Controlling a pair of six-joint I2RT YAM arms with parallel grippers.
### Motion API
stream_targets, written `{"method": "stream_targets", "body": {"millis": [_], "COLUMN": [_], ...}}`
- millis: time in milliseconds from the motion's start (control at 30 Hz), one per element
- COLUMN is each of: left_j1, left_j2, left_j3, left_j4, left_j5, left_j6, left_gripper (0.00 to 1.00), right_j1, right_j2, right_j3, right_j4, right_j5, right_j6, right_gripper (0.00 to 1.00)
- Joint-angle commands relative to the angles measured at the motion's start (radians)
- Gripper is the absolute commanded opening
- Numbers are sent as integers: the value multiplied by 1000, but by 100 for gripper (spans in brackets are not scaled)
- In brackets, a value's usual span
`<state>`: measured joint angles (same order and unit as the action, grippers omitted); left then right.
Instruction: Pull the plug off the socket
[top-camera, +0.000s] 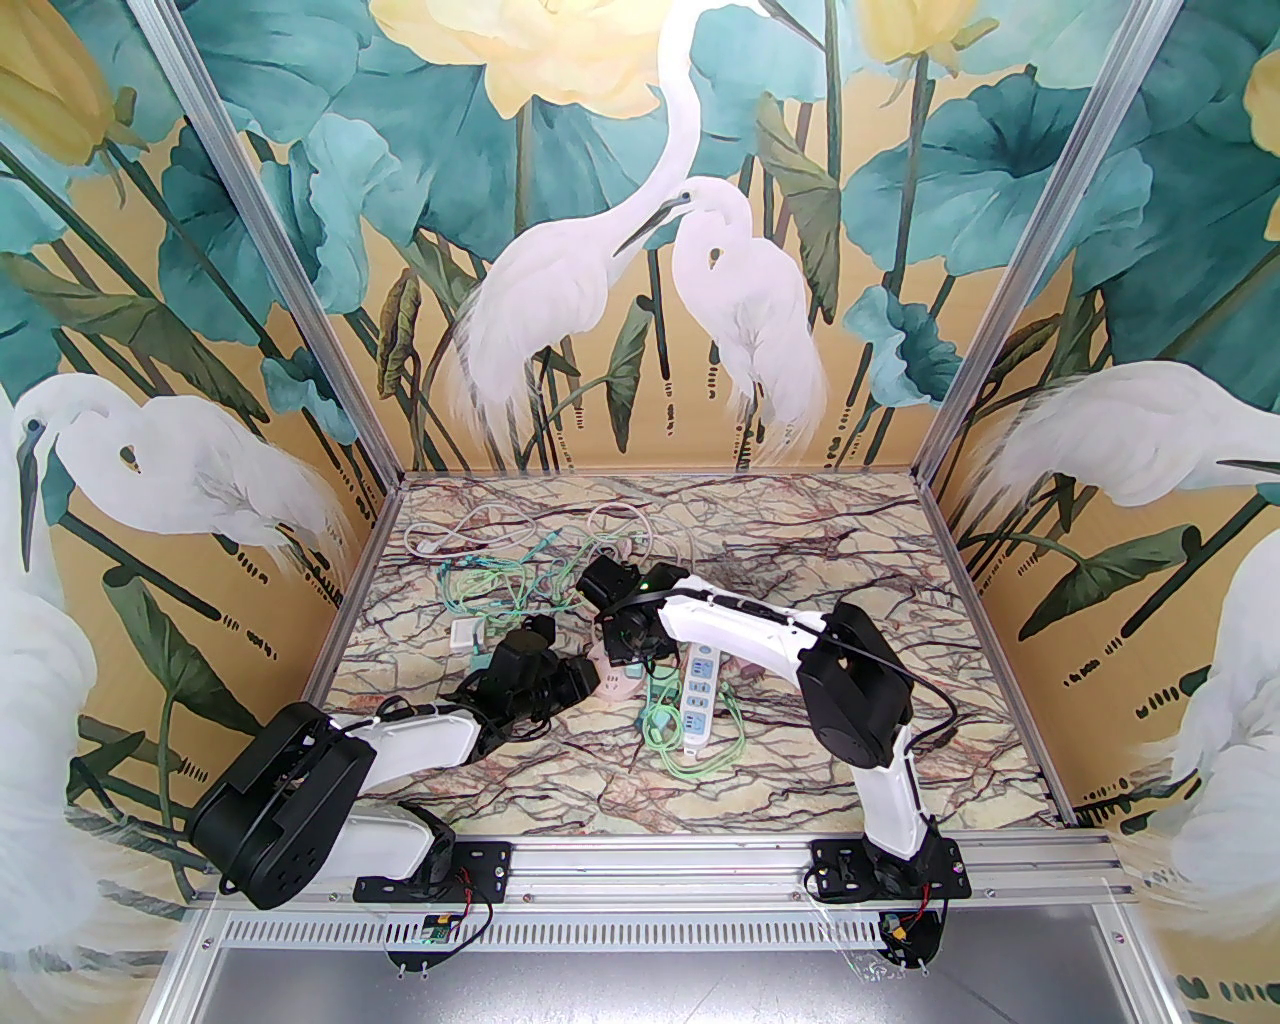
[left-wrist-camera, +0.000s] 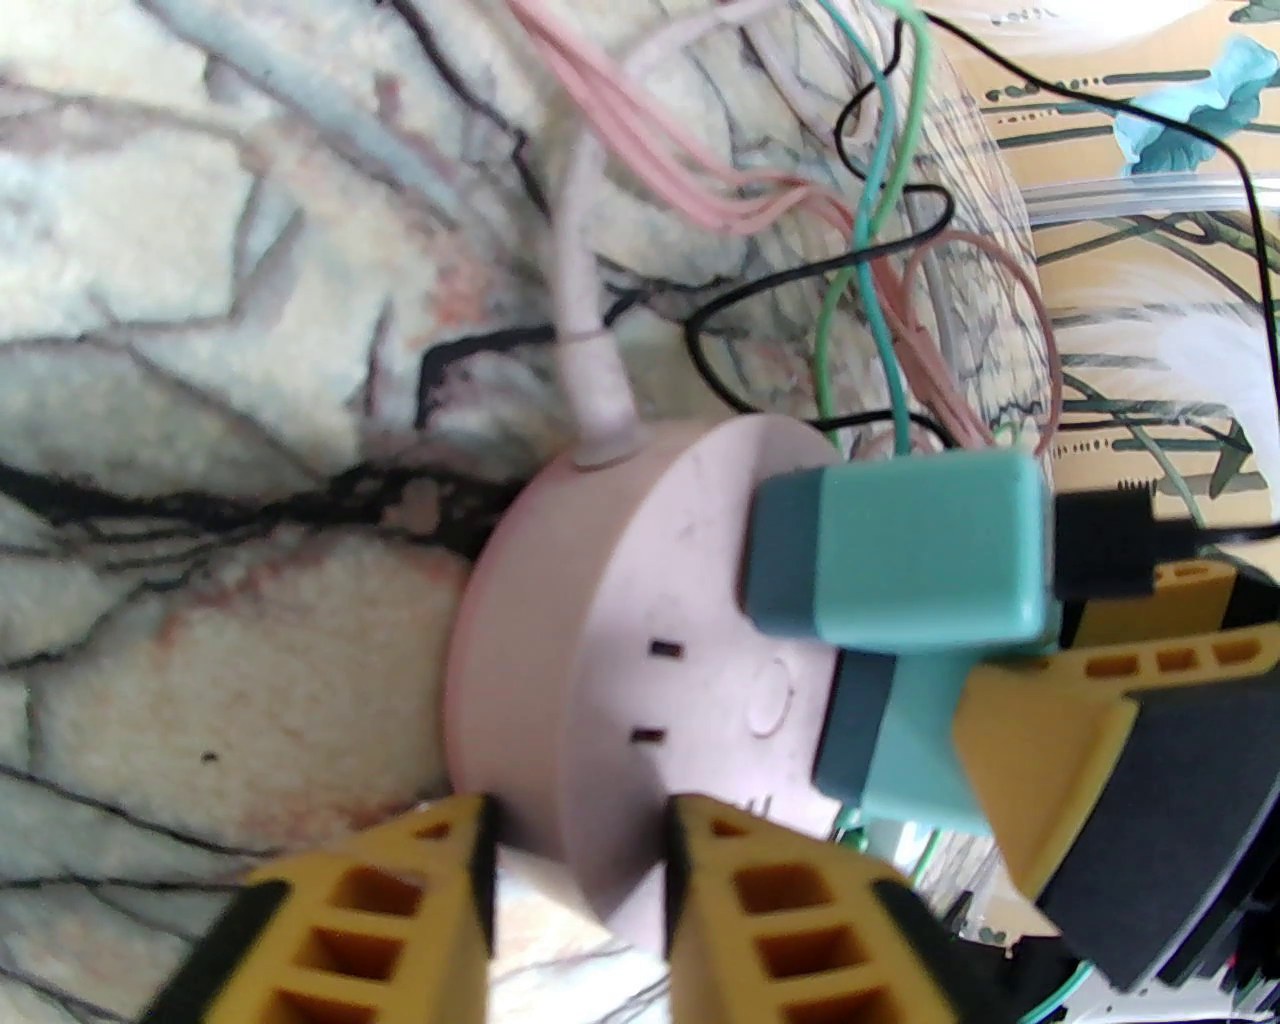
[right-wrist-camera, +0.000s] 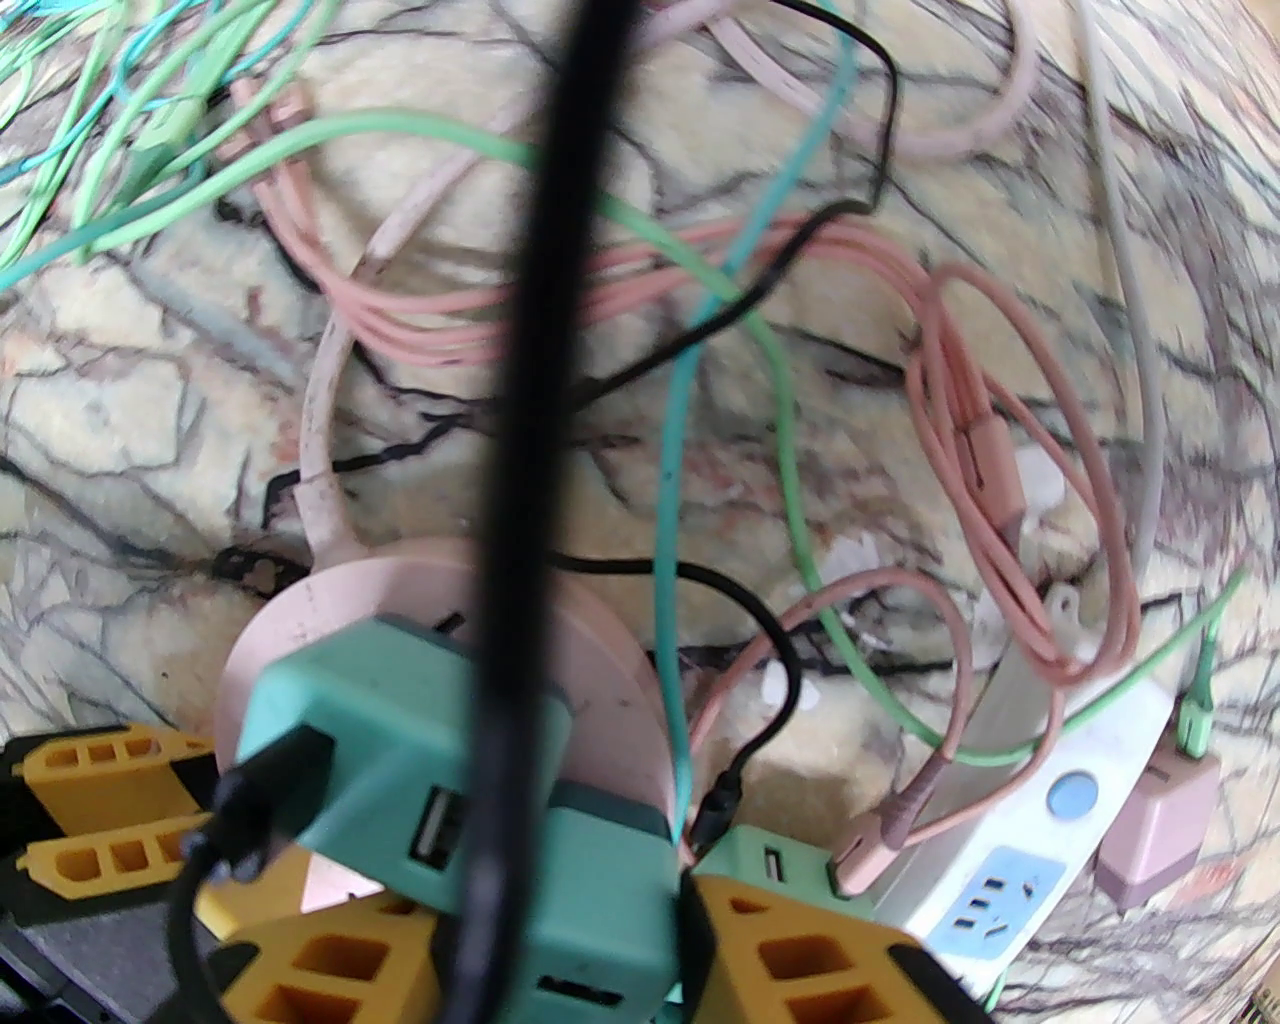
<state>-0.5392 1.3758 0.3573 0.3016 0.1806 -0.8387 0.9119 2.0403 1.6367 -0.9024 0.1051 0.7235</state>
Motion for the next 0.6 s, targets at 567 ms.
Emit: {"method": "stream_targets", "body": {"millis": [567], "left_j1": [-51], "left_j2": [-40], "left_j3": [49], "left_j4": [-154], "left_j5": [-35], "left_j6": [12], "left_gripper": [48], "right_j1": [7], "right_j2": [27], "right_j3": [5], "right_j4": [10], "right_j5": [-42], "right_j6": [-6], "right_gripper": [28]}}
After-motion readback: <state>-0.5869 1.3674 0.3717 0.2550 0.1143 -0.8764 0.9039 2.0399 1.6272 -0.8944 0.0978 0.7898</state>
